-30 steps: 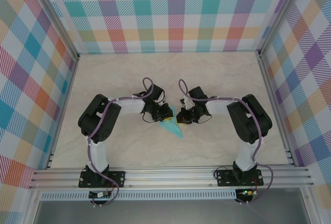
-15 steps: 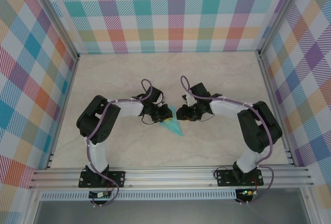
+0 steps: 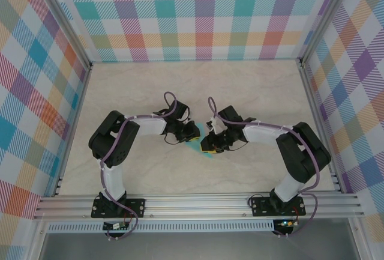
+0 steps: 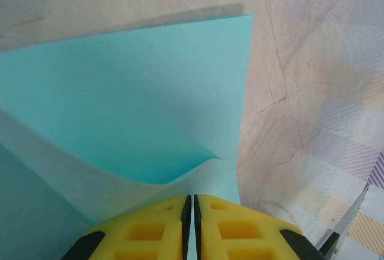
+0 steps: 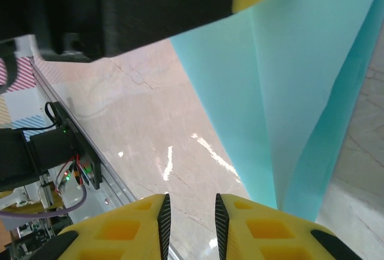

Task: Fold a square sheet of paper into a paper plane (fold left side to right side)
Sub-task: Fourth fold the wing at the center of the table.

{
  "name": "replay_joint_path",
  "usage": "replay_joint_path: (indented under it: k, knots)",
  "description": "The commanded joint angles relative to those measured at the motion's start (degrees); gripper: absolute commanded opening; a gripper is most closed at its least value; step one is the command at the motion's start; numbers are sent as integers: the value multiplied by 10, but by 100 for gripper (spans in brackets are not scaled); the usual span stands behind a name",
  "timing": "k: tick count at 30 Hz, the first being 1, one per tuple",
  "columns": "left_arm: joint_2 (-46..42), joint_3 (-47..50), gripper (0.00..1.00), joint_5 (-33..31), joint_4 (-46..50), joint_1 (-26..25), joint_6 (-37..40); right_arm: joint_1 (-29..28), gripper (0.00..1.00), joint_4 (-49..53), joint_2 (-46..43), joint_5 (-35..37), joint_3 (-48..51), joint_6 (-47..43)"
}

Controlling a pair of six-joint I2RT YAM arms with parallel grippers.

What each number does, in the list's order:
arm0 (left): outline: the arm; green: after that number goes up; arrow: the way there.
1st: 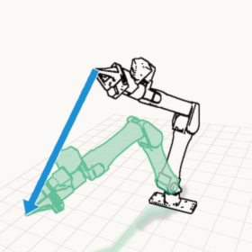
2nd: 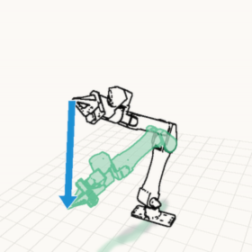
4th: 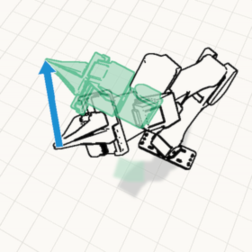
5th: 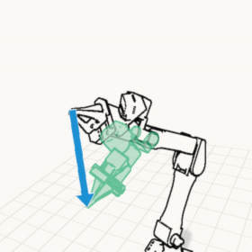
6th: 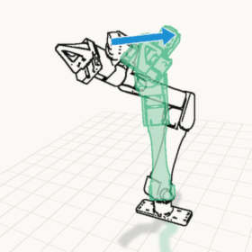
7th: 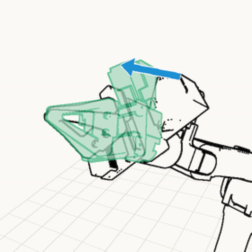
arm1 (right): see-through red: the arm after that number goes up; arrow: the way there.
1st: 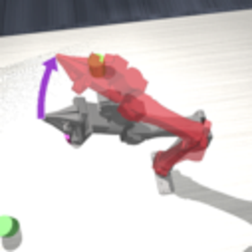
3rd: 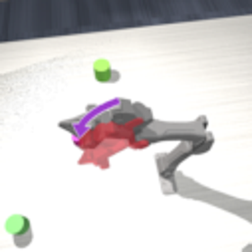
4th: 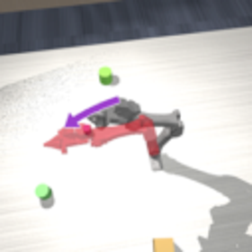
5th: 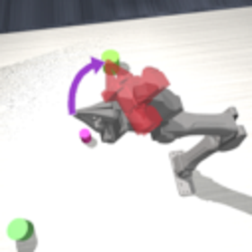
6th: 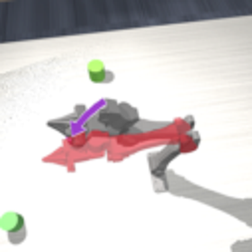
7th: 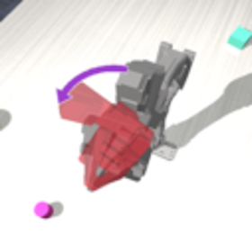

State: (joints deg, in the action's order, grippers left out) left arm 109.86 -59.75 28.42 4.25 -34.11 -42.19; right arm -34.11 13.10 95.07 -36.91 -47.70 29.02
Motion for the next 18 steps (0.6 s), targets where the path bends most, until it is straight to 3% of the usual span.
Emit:
replay_joint_path:
  k: [1, 18]
  knots:
    - [2, 23, 14, -30, 55, -5, 3, -3, 28, -7, 17, -4, -1, 5]
    - [0, 23, 13, -34, 59, -5, 6, -8, 28, 20, 40, 38, 8, -12]
